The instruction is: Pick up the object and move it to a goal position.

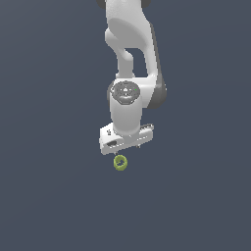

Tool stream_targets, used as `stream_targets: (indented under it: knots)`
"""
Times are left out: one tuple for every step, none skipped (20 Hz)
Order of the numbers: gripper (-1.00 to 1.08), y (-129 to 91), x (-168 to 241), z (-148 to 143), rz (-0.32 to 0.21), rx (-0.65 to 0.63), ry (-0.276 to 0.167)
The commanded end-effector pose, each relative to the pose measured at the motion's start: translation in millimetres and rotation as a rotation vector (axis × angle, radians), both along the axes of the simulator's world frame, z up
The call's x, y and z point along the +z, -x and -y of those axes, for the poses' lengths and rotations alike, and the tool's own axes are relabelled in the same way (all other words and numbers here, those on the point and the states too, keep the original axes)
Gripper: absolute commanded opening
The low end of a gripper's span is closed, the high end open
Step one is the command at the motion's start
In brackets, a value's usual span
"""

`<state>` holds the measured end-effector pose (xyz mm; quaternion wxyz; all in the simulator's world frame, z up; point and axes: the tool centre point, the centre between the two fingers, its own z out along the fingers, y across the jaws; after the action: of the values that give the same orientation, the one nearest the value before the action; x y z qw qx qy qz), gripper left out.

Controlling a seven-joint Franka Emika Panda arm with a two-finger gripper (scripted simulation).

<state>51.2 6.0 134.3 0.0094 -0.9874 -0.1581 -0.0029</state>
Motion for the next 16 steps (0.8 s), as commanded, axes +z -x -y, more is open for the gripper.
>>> stream_targets:
  knots:
    - [1.00, -7.1, -10.3, 8.2, 0.000, 0.052, 0.006]
    - [1.00, -9.4, -13.9, 11.1, 0.000, 0.069, 0.008]
    - [1.00, -11.4, -17.3, 13.7, 0.000, 0.085, 0.010]
    - [1.00, -13.2, -20.4, 16.2, 0.000, 0.100, 0.012]
    - [1.00, -14.9, -23.2, 18.5, 0.000, 0.113, 0.013]
    - [1.00, -16.3, -25.8, 20.5, 0.000, 0.125, 0.014]
    - [1.00, -17.6, -28.2, 22.4, 0.000, 0.136, 0.015]
    - [1.00, -18.7, -30.3, 24.0, 0.000, 0.145, 0.016]
    - [1.00, -19.7, -32.1, 25.4, -0.001, 0.154, 0.017]
    - [1.00, -20.5, -33.6, 26.7, -0.001, 0.161, 0.018]
    - [1.00, -21.1, -34.9, 27.7, -0.001, 0.166, 0.019]
    - [1.00, -21.6, -35.8, 28.4, -0.001, 0.171, 0.019]
    - [1.00, -22.0, -36.5, 29.0, -0.001, 0.174, 0.019]
    - [1.00, -22.2, -37.0, 29.3, -0.001, 0.176, 0.020]
    - [1.00, -22.3, -37.1, 29.4, -0.001, 0.177, 0.020]
    - [1.00, -21.6, -36.7, 29.1, -0.002, 0.172, 0.019]
